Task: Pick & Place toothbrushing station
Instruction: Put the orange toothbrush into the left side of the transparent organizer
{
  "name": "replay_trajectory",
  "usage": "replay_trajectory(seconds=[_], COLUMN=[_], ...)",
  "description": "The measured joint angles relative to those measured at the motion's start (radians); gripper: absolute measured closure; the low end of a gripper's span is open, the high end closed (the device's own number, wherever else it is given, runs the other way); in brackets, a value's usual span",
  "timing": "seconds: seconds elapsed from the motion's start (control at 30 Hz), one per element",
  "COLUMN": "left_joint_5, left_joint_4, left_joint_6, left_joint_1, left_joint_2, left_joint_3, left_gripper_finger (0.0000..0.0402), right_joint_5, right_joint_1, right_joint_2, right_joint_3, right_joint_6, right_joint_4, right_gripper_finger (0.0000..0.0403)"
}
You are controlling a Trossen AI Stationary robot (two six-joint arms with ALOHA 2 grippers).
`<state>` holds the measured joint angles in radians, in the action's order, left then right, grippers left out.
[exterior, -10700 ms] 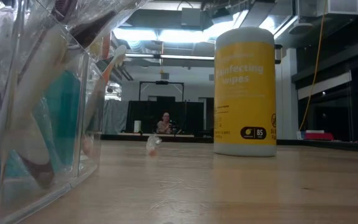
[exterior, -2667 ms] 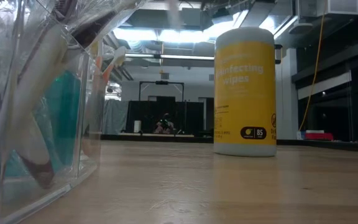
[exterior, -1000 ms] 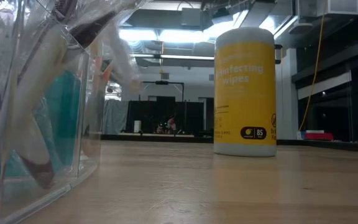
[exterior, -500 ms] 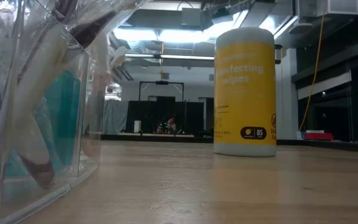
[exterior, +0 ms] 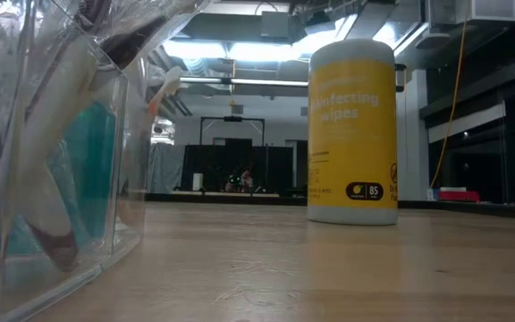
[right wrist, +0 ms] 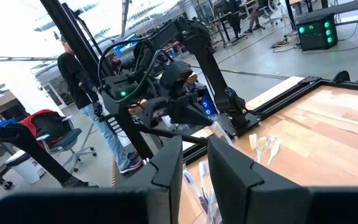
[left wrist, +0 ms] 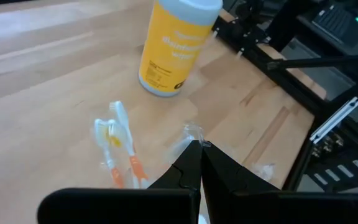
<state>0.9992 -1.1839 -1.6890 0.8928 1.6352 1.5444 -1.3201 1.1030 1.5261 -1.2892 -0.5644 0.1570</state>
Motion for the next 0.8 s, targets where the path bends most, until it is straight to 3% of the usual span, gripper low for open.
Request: replay_trajectory(seconds=[0.27, 0.4, 0.63, 0.8], left_joint_5=[-0.035, -0.089, -0.112, -0.099], left_joint_4=[-0.049, -0.048, 0.058, 0.089], left_joint_6=[-0.036, -0.093, -0.176, -0.158], left_joint_1=[0.0, -0.007, -0.007, -0.013], left_joint_2=[0.0, 0.001, 0.001, 0.002], left_joint_3=[-0.006, -0.07, -0.186, -0.2], left_gripper_finger=[0.04, 0.04, 0.04, 0.04], right_joint_5=[0.0, 0.0, 0.0, 0.001], right_joint_1=[0.0, 0.0, 0.0, 0.0], right_joint_2=[0.0, 0.0, 0.0, 0.0], right_joint_3=[0.0, 0.0, 0.0, 0.0], right_joint_6=[0.0, 0.003, 0.003, -0.001], right_joint_4=[0.0, 0.0, 0.0, 0.0], right_gripper_finger=[0.0324, 0.0324, 0.0324, 0.0324])
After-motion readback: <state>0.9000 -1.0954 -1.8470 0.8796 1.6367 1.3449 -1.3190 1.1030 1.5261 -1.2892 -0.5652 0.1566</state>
